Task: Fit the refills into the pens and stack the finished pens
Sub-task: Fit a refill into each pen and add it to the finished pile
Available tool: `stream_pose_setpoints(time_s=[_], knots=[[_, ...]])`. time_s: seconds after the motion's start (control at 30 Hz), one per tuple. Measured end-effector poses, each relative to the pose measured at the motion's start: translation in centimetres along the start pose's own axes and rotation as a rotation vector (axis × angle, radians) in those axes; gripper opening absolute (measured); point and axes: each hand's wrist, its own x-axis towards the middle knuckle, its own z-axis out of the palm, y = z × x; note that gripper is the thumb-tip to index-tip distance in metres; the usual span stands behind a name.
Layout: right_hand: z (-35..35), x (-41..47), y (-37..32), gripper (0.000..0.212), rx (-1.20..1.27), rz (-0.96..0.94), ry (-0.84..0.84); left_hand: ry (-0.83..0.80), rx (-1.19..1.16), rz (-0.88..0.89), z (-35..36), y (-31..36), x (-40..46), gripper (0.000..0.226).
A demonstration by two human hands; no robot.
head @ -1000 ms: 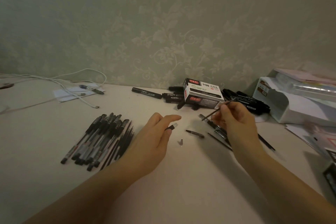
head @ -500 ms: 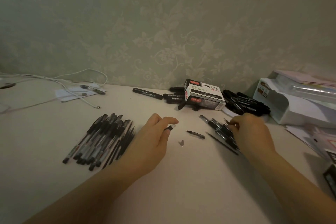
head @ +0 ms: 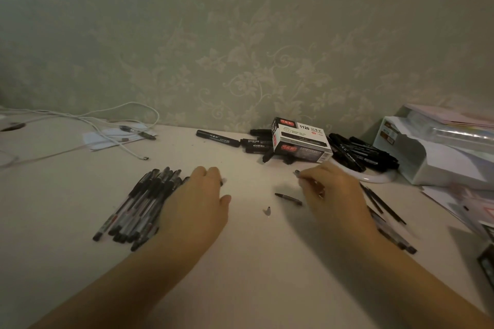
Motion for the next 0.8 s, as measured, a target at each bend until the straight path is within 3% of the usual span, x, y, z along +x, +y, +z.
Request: stream_pose_setpoints(time_s=[0.2,0.57,0.7,0.8], knots=[[1.5,-1.6,-1.5,0.012,0.044,-0.180,0.027,-0.132,0.173,-0.136,-0.8,-2.2,0.8,0.024],[1.5,-1.8,-1.3,0.013,0.057,-0.176,0.006,-0.196,0.236,-0.154,-0.5,-1.9,1.1,0.018],[1.6,-1.7,-1.7,0.012,0.170,-0.157,0.015,-0.143,0.141,-0.119,-0.8,-1.1,0.8,0.032],[1.7,-1.8,-2.4,0.013,0.506,0.085,-0.088,-0.026,-0.124,-0.022,-0.8,-0.1,0.8,0.030]])
